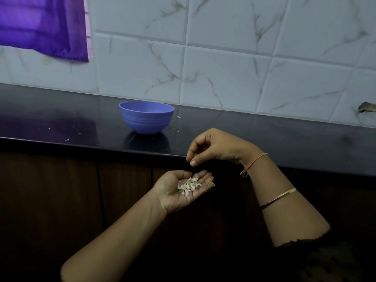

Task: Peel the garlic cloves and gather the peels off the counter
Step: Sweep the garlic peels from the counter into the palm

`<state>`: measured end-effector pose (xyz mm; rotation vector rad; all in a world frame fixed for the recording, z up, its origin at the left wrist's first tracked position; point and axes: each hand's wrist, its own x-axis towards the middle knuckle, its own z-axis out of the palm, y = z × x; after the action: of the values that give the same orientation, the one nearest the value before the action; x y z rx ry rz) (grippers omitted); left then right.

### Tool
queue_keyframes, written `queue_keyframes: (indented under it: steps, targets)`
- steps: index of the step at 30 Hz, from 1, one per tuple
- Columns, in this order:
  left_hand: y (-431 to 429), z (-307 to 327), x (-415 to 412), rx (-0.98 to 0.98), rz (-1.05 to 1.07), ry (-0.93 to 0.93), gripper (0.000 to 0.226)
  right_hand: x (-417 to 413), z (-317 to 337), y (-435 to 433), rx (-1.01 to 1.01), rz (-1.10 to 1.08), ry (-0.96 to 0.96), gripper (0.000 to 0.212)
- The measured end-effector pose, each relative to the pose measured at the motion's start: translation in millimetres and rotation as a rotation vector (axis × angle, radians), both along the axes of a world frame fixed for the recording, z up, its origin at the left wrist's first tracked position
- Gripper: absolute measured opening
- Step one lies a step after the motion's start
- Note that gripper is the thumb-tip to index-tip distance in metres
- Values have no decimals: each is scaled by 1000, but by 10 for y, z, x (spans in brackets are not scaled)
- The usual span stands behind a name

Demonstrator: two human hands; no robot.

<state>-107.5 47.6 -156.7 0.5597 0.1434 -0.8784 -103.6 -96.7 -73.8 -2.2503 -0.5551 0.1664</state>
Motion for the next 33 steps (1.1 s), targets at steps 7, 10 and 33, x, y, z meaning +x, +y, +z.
queue_keyframes:
  steps: [7,10,33]
  targets:
    - [79,187,-59,-89,2,-47,34,27,0,72,429,-92,-4,26]
    - [119,307,-66,-135,21,-70,36,127,27,36,691,-272,-97,35]
    - [-160,765,820,-15,203,-115,36,1212,163,-282,-389,-500,-259,46]
